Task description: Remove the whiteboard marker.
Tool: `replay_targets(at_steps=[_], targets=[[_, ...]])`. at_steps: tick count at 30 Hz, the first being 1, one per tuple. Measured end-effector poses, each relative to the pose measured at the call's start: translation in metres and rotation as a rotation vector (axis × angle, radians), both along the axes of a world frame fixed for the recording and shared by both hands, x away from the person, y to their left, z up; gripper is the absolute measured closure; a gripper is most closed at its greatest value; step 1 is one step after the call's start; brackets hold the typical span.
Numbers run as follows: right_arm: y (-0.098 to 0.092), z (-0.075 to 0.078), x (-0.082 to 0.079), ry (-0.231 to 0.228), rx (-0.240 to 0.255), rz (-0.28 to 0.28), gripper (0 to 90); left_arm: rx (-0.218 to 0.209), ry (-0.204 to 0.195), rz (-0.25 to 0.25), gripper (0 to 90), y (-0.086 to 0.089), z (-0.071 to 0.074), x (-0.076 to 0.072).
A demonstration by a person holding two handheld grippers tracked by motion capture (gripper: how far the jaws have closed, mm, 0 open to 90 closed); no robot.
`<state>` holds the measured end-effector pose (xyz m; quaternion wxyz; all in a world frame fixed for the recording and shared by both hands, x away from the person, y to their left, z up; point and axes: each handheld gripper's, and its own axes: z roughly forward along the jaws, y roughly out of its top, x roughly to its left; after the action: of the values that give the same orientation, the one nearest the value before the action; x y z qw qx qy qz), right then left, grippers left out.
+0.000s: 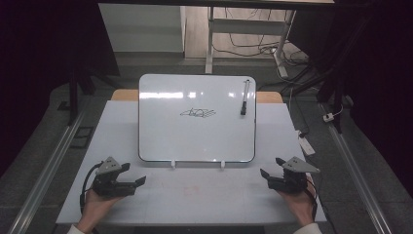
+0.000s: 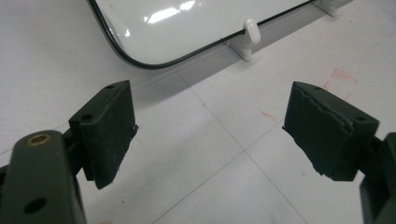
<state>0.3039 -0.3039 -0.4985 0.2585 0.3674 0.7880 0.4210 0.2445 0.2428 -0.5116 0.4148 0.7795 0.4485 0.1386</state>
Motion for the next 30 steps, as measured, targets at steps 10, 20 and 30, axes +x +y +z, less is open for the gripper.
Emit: replay_targets(at_steps=[10,20,30], targets=[[0.009,0.02,0.0,-0.03,0.034,-0.013,26.0,-0.012,0.007,-0.005,17.8,0.001,0.0,0.0],[0.05,0.1,0.059,-0.066,0.099,-0.068,31.9,0.004,0.01,-0.015,18.0,-0.002,-0.001,0.001],[0.094,0.146,0.132,-0.072,0.041,-0.164,41.0,0.014,0.006,-0.012,18.0,-0.002,-0.001,0.0]])
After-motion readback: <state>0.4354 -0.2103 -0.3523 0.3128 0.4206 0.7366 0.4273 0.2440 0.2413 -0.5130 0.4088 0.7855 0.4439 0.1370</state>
